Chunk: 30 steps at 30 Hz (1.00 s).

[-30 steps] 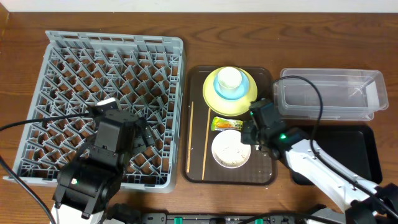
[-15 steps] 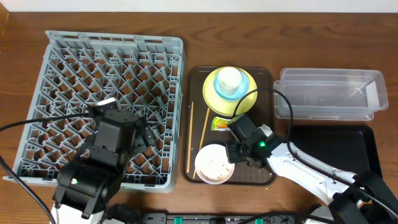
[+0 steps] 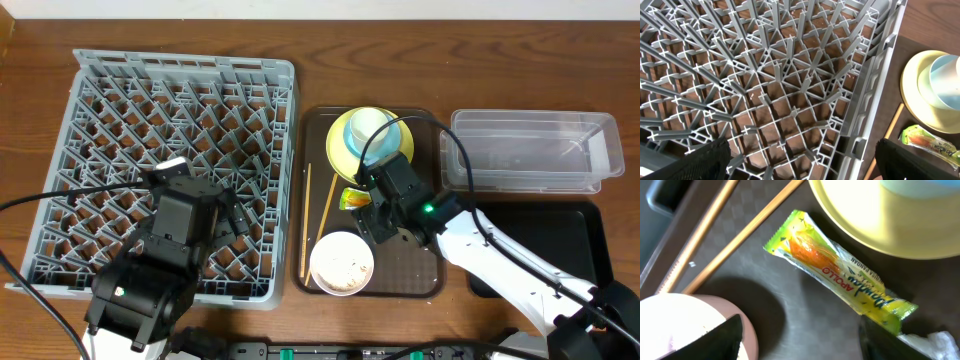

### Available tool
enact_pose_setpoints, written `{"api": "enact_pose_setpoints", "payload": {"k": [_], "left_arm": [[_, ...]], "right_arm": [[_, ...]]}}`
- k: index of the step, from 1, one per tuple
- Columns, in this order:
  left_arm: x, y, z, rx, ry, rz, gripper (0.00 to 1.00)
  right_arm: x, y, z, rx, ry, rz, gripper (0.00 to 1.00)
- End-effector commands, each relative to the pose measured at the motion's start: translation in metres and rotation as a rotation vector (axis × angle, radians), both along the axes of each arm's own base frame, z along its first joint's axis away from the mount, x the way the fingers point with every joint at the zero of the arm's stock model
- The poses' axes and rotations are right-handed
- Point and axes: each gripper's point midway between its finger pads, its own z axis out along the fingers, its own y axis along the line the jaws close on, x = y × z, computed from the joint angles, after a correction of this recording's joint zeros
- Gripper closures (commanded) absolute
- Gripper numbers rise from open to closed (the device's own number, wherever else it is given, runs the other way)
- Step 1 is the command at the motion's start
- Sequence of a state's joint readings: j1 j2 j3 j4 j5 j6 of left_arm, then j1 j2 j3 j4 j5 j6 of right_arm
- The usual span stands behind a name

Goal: Sort waste into correct bins and load items into the dishwasher
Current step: 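Reach the right gripper to the tray and grasp the snack wrapper, then carry the wrapper with the right gripper and drop it in the clear bin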

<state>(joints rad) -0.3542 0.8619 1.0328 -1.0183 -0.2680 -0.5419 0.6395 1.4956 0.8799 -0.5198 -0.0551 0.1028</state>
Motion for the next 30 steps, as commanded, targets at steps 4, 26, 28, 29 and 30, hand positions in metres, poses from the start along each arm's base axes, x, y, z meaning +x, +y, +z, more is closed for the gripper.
{"api": "enact_pose_setpoints", "payload": {"k": [4,26,28,29,30], "left_arm": [[0.001,0.002,0.006,0.008,-0.013,-0.002,0.06],[0.001,0.002,0.006,0.008,-0.013,-0.002,0.06],[0.001,0.002,0.006,0.008,-0.013,-0.002,0.06],[0.001,0.002,0.006,0.008,-0.013,-0.002,0.06],[0.001,0.002,0.006,0.008,-0.013,-0.002,0.06]], "right_arm": [[0.018,-0.04,0.0,-0.275,-0.152,0.103,0.5],[0.028,-0.057,-0.077,-0.426,-0.06,0.188,0.68],[0.028,-0.052,-0.074,-0.422,-0.071,0.198,0.94],[0.028,-0.049,-0.071,-0.417,-0.08,0.205,0.99],[0.027,-0.046,-0.068,-0.412,-0.09,0.211,0.99]]}}
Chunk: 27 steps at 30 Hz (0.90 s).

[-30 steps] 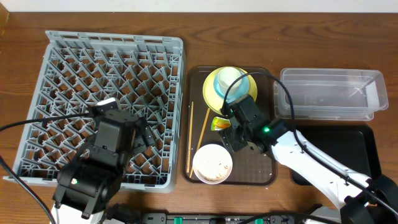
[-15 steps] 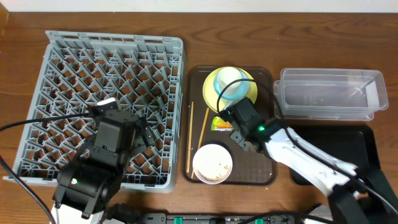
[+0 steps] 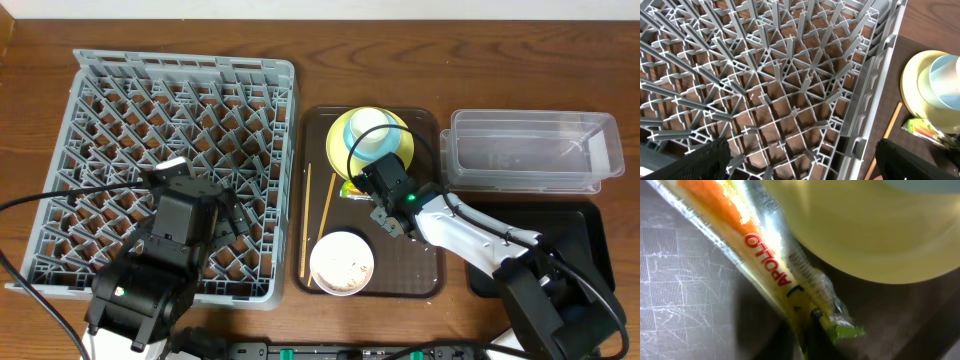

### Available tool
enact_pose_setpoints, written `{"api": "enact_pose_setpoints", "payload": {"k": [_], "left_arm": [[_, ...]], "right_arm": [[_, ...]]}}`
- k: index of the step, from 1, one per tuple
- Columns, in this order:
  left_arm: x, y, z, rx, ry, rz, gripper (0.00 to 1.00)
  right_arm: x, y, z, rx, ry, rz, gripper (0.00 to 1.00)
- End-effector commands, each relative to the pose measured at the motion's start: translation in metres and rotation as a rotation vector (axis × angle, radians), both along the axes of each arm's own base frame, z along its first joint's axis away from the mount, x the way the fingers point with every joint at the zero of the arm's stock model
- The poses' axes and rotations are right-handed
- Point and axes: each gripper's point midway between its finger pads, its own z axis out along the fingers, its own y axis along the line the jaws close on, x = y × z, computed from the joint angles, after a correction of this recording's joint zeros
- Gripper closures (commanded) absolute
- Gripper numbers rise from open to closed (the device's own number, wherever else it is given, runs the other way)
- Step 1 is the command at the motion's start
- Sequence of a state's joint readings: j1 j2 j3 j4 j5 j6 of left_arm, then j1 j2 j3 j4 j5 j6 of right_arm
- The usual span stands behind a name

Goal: Sort waste into correct bins and load items into the dishwasher
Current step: 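Carry the wrapper with the right gripper and drop it in the clear bin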

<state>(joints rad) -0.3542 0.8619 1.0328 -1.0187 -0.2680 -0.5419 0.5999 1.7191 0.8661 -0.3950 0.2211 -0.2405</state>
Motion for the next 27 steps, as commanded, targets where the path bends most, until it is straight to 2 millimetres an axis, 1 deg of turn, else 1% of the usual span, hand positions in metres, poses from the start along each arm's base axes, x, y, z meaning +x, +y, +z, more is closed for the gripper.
{"api": "enact_pose_setpoints", "payload": {"k": [1,3,5,8,11,13,15,17,19,21,22,27], "left_arm": [[0.001,0.002,0.006,0.008,-0.013,-0.002,0.06],[0.001,0.002,0.006,0.008,-0.013,-0.002,0.06],[0.001,0.002,0.006,0.009,-0.013,-0.001,0.06],[0.001,0.002,0.006,0.008,-0.013,-0.002,0.06],[0.001,0.002,0.006,0.008,-0.013,-0.002,0.06],[0.001,0.002,0.006,0.008,-0.013,-0.002,0.06],[0.001,0.002,0.006,0.008,-0.013,-0.002,0.06],[0.001,0.002,0.006,0.008,-0.013,-0.002,0.06],[0.001,0.002,0.006,0.009,-0.013,-0.001,0.06],[0.001,0.002,0.006,0.008,-0.013,-0.002,0.06],[0.001,0.002,0.006,0.008,-0.013,-0.002,0.06],[0.001,0.002,0.006,0.008,-0.013,-0.002,0.06]], "right_arm": [[-0.011,0.005,-0.003,-0.018,0.011,0.036,0.99],[-0.01,0.013,0.008,0.003,-0.017,0.053,0.99],[-0.01,0.021,0.027,0.036,-0.061,0.07,0.99],[-0.011,0.034,0.062,0.12,-0.13,0.1,0.99],[-0.017,0.048,0.107,0.257,-0.197,0.14,0.99],[-0.017,0.047,0.13,0.3,-0.254,0.14,0.99],[-0.014,0.039,0.152,0.322,-0.318,0.121,0.99],[-0.006,0.021,0.166,0.298,-0.379,0.064,0.99],[0.004,-0.004,0.171,0.241,-0.423,-0.016,0.99],[0.015,-0.04,0.171,0.168,-0.45,-0.126,0.99],[0.02,-0.052,0.171,0.157,-0.456,-0.172,0.99],[0.044,-0.13,0.175,0.229,-0.506,-0.546,0.99]]}}
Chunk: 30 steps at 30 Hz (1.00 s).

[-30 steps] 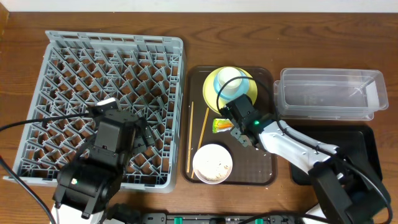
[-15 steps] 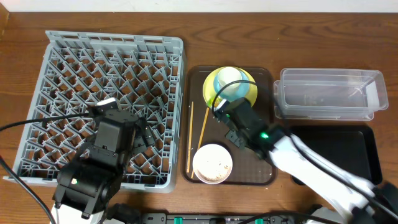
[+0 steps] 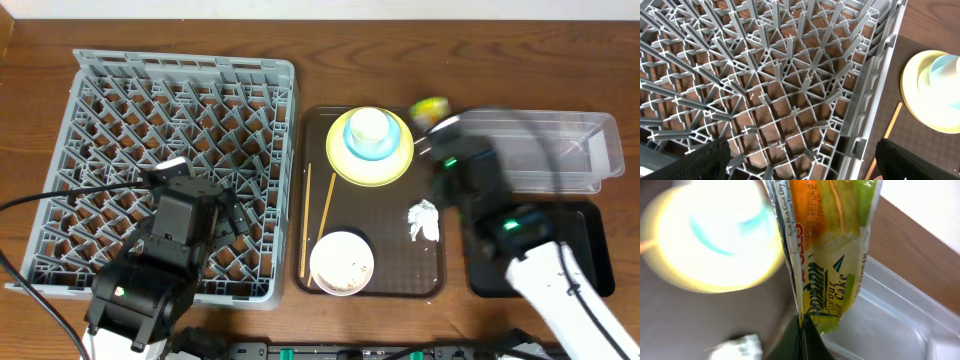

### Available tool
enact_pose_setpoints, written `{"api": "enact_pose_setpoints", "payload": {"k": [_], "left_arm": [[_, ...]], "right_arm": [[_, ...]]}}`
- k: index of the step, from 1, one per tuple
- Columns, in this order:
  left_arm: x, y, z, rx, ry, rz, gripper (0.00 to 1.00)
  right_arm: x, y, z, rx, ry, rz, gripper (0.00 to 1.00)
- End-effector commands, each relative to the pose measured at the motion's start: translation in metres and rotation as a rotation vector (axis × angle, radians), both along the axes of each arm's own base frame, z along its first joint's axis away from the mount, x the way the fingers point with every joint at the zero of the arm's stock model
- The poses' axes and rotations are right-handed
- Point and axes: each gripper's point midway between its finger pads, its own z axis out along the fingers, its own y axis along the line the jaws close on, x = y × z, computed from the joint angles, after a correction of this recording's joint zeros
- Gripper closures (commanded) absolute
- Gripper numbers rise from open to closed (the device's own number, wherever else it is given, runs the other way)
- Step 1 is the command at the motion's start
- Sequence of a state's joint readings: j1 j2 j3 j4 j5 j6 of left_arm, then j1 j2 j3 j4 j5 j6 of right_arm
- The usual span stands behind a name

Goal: Sort waste into correct bins and load items into the dishwasher
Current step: 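Carry the wrapper with the right gripper and drop it in the clear bin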

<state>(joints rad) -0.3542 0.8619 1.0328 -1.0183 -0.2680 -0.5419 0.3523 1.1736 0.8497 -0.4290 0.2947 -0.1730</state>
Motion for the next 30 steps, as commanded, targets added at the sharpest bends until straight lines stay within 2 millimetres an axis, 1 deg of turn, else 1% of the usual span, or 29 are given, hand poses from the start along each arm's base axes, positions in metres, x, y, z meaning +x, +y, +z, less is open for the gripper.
{"api": "enact_pose_setpoints", "payload": {"k": [1,4,6,8,12,14,15,16,17,18,21,23,24,27,28,30], "left_arm": [[0.001,0.002,0.006,0.008,-0.013,-0.002,0.06],[0.001,0.002,0.006,0.008,-0.013,-0.002,0.06],[0.001,0.002,0.006,0.008,-0.013,-0.002,0.06],[0.001,0.002,0.006,0.009,-0.013,-0.002,0.06],[0.001,0.002,0.006,0.008,-0.013,-0.002,0.06],[0.001,0.002,0.006,0.008,-0.013,-0.002,0.06],[0.001,0.002,0.006,0.008,-0.013,-0.002,0.06],[0.001,0.002,0.006,0.008,-0.013,-0.002,0.06],[0.001,0.002,0.006,0.009,-0.013,-0.001,0.06],[0.001,0.002,0.006,0.009,-0.013,-0.002,0.06],[0.001,0.002,0.006,0.009,-0.013,-0.001,0.06],[0.001,0.002,0.006,0.009,-0.013,-0.002,0.06],[0.001,0.002,0.006,0.009,-0.013,-0.001,0.06],[0.001,0.002,0.006,0.008,-0.013,-0.002,0.06],[0.001,0.002,0.006,0.008,-0.013,-0.002,0.06],[0.001,0.002,0.006,0.008,-0.013,-0.002,0.06]], "right_arm": [[0.011,-0.055,0.001,0.077,-0.029,-0.259,0.99],[0.017,-0.105,-0.01,0.118,-0.024,-0.443,0.99],[0.018,-0.125,-0.02,0.144,-0.01,-0.529,0.99],[0.023,-0.136,-0.035,0.184,0.021,-0.555,0.99],[0.036,-0.144,-0.063,0.249,0.067,-0.555,0.99],[0.041,-0.149,-0.071,0.259,0.071,-0.564,0.99],[0.042,-0.151,-0.074,0.258,0.074,-0.57,0.97],[0.041,-0.152,-0.075,0.257,0.077,-0.574,0.75],[0.04,-0.153,-0.076,0.257,0.08,-0.576,0.45],[0.04,-0.153,-0.074,0.258,0.077,-0.575,0.36],[0.039,-0.152,-0.06,0.263,0.044,-0.57,0.3],[0.035,-0.151,-0.044,0.285,0.013,-0.575,0.28],[0.033,-0.147,-0.034,0.321,-0.003,-0.574,0.28],[0.028,-0.116,-0.001,0.465,-0.039,-0.448,0.3],[0.023,-0.101,0.01,0.522,-0.041,-0.388,0.3],[0.011,-0.078,0.023,0.604,-0.023,-0.316,0.3]]}}
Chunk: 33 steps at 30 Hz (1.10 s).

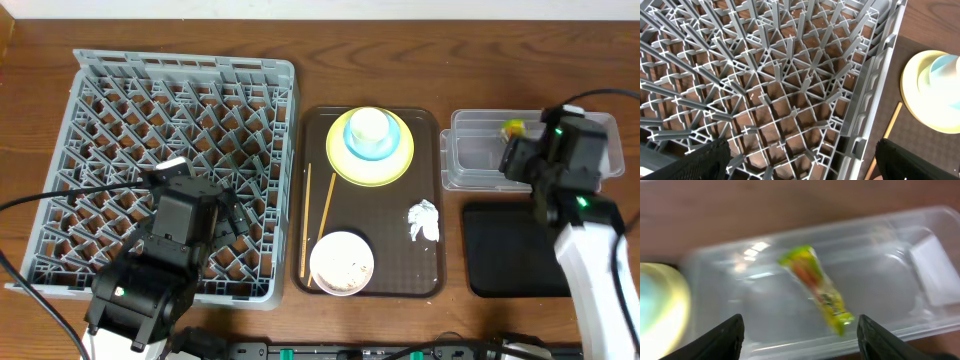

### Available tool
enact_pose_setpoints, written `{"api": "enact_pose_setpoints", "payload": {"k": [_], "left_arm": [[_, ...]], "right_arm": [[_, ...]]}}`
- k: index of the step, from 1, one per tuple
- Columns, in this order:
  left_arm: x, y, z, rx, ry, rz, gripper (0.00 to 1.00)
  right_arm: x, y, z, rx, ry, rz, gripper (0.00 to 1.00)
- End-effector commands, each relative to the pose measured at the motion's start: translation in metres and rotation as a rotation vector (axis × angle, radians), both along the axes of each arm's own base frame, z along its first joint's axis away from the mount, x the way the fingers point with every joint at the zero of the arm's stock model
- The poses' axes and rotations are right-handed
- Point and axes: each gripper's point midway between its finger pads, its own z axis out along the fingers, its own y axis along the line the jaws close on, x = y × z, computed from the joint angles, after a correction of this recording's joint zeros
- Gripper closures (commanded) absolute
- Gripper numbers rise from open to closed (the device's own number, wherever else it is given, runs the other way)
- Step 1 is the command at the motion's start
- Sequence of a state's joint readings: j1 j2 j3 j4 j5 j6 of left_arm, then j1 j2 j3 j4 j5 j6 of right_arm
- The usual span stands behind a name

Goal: Sort waste into correct bins and load items into the dishwasher
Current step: 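Carry the wrapper with the right gripper and drop it in the clear bin, then move the right gripper back and grasp the crumpled white tissue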

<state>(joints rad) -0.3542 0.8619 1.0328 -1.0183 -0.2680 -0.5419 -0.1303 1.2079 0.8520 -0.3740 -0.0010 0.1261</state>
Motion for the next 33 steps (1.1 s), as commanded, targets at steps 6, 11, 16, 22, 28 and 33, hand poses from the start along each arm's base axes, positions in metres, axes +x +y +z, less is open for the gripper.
{"api": "enact_pose_setpoints", "payload": {"k": [6,11,16,22,28,33], "left_arm": [[0.001,0.002,0.006,0.009,-0.013,-0.002,0.06],[0.001,0.002,0.006,0.008,-0.013,-0.002,0.06],[0.001,0.002,0.006,0.009,-0.013,-0.002,0.06],[0.001,0.002,0.006,0.008,-0.013,-0.002,0.06],[0.001,0.002,0.006,0.008,-0.013,-0.002,0.06],[0.001,0.002,0.006,0.009,-0.013,-0.002,0.06]], "right_arm": [[-0.065,0.101,0.018,0.27,0.092,0.317,0.28],[-0.105,0.135,-0.016,0.214,0.307,0.439,0.29],[-0.115,0.147,-0.039,0.045,0.4,0.485,0.29],[-0.11,0.143,-0.067,-0.171,0.475,0.42,0.27],[-0.098,0.15,-0.097,-0.226,0.533,0.42,0.23],[-0.093,0.156,-0.122,-0.237,0.585,0.428,0.24]]}}
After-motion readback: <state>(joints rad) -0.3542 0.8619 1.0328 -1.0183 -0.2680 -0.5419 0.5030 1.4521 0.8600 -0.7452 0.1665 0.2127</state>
